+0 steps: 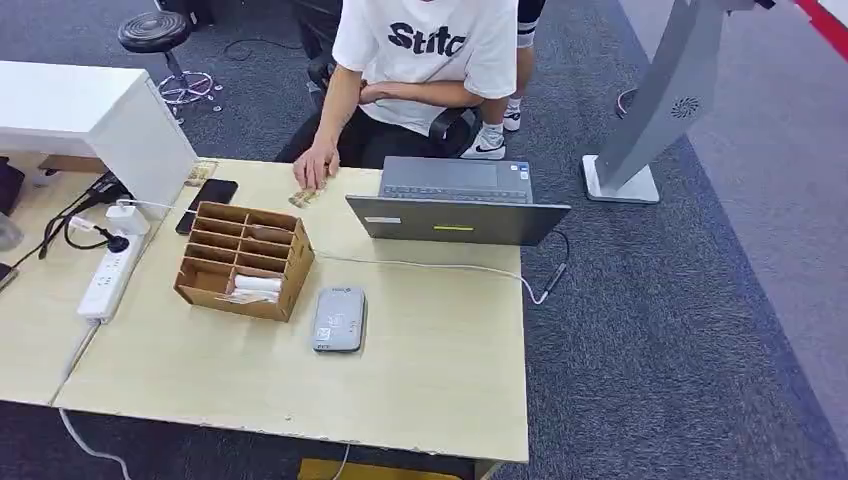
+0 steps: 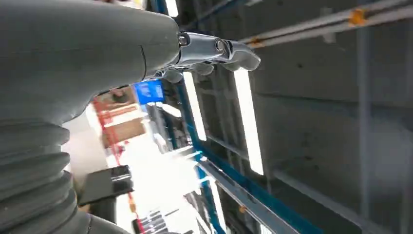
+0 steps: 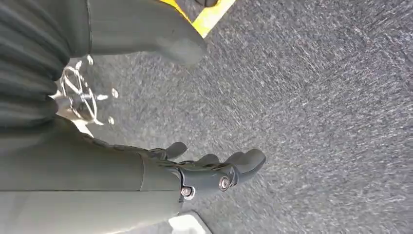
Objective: Pass the card to the sensor for recognition and then transmit it.
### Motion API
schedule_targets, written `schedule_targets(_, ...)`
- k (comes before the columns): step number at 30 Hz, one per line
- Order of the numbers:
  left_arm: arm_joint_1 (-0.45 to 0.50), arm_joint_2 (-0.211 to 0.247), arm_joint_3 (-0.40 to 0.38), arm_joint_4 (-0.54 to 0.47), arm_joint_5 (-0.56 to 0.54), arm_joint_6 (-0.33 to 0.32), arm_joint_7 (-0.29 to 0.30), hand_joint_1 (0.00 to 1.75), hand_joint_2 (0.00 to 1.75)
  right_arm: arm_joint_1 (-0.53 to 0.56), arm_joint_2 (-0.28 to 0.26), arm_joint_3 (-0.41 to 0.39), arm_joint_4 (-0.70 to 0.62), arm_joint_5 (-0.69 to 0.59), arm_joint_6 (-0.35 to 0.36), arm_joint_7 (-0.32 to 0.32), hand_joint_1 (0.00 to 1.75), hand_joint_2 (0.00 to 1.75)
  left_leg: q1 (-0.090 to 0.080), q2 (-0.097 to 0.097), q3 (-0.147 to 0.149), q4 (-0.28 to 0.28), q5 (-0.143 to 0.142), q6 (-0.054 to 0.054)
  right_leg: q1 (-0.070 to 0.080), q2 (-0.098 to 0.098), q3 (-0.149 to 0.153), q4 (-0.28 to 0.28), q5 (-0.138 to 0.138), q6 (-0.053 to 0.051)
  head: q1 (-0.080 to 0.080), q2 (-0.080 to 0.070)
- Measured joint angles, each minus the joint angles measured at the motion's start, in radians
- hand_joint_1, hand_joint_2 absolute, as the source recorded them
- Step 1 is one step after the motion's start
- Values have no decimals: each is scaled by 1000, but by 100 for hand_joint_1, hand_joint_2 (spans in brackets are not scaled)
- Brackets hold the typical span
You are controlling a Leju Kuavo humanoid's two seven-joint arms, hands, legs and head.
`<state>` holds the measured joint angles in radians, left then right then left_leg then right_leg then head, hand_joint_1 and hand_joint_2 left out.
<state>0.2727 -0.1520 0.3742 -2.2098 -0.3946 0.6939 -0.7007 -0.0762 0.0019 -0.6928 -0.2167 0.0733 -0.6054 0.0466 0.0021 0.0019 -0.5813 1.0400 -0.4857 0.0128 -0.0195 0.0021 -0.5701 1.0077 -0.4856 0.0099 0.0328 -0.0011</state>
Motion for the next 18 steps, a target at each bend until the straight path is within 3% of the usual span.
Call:
schedule_targets(4,-120,108,-43,141,-128,-69,129,0,175,-5,4,11,0,37,20,3,0,175,0,-1,-1,0,2,-1,0,-2,2,0,2,-2,0,0)
schedule_targets(8,-181,168,-61,214,-139,-81,151,0,175,-3,6,12,0,42,26,4,0,175,0,2,0,0,4,-3,0,1,0,1,4,-4,-2,0)
schedule_targets(10,-208,196,-76,247,-131,-126,191,0,175,-3,6,13,1,49,29,13,0,175,0,2,-1,0,4,-3,0,1,-2,1,4,-4,-3,0)
schedule_targets(12,-298,245,-98,329,-115,-243,266,0,175,-4,9,13,2,53,32,25,0,175,0,-1,-2,0,6,-1,0,-2,-4,0,5,-3,0,0)
schedule_targets(15,-446,317,-146,486,-94,-440,334,0,175,-7,16,13,2,56,32,38,0,175,0,-4,-4,0,9,-3,0,-4,-4,1,7,-3,-1,0)
schedule_targets(18,-605,350,-226,644,-181,-487,369,0,175,-6,24,13,3,62,32,45,0,175,1,-3,-8,0,13,-3,1,-3,-6,1,11,-3,-3,0)
